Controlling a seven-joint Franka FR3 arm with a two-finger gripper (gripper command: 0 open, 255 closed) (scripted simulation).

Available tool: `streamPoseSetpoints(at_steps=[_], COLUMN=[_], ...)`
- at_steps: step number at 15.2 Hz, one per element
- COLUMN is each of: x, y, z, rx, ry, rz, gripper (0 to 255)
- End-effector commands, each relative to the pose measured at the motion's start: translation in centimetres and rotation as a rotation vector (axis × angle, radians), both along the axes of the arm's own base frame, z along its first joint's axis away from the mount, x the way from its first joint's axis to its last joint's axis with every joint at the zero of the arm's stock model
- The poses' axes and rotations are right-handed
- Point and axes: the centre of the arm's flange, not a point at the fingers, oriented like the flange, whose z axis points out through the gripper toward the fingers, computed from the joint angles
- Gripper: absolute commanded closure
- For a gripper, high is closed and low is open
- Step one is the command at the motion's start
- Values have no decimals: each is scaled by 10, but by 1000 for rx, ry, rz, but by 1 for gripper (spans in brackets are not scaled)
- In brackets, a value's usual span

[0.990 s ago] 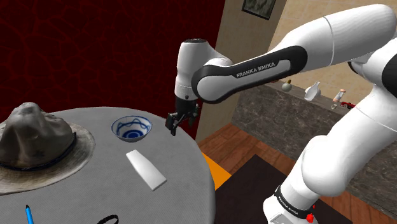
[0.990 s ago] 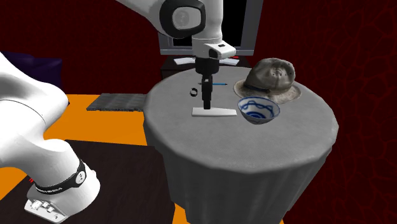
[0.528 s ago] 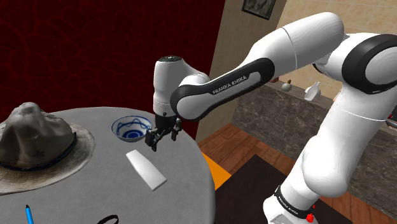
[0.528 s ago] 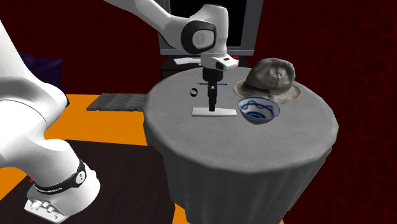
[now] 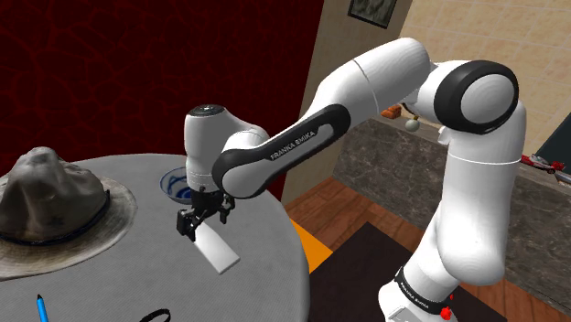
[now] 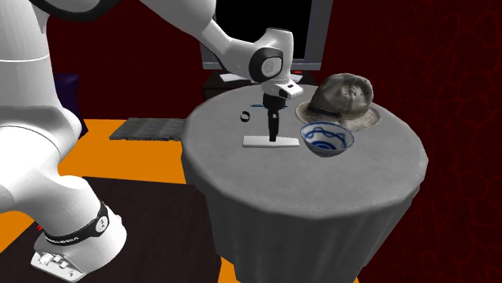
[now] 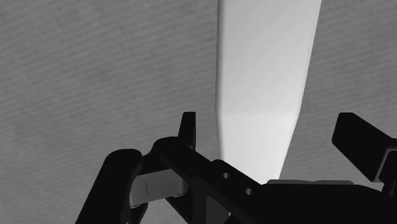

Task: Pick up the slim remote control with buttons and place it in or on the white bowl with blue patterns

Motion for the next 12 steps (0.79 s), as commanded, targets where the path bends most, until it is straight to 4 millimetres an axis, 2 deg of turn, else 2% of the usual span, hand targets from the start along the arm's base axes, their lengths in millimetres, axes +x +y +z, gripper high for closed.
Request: streamPoseSetpoints(at_steps=[1,6,12], x=[2,1,1], y=[3,3,3], z=[-14,-38,-38], rx=[1,1,1], ry=[0,0,0], rz=[1,1,1], gripper=[0,0,0])
